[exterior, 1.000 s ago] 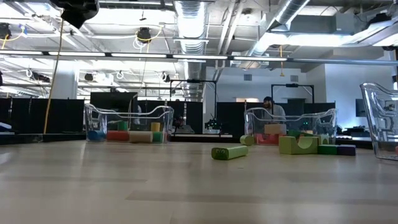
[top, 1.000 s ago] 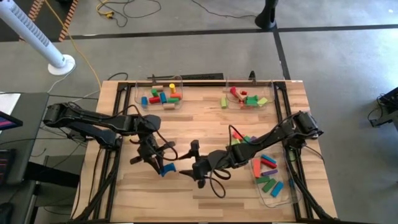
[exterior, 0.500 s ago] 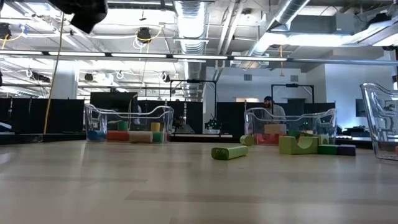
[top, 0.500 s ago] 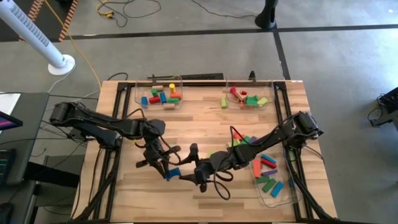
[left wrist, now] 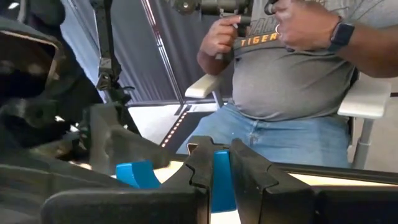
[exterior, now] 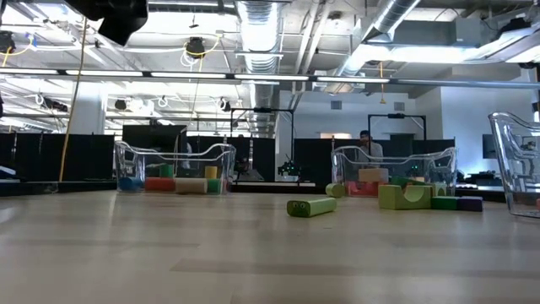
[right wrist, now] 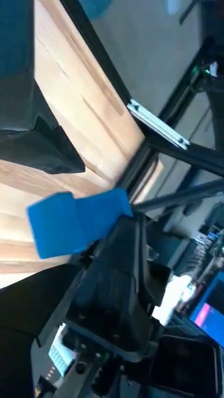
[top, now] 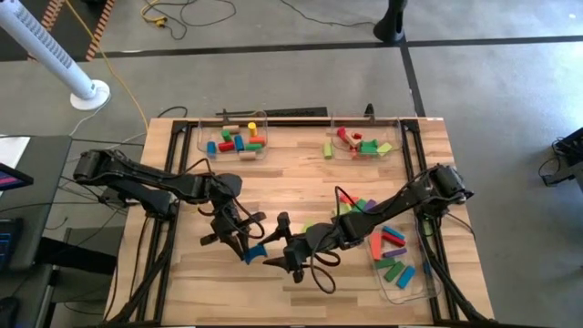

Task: Sort blocks by size
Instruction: Put the blue arch block into the top right transparent bin

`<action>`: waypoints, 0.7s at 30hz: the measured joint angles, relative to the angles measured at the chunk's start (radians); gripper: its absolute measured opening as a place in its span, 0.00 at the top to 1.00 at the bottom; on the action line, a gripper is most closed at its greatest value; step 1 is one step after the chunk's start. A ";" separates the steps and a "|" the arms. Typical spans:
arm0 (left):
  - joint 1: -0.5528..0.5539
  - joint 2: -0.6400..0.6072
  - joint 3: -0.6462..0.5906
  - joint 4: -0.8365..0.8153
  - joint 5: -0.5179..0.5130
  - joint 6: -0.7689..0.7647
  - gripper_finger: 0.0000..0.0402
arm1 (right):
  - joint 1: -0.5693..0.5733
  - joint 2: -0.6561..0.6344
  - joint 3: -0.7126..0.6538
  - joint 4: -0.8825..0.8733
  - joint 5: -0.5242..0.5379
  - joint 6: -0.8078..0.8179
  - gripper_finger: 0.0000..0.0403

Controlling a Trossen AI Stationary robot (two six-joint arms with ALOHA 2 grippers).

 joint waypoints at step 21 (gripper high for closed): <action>-0.003 0.000 0.000 -0.024 0.000 -0.028 0.93 | 0.016 0.081 0.043 0.050 0.084 -0.123 0.55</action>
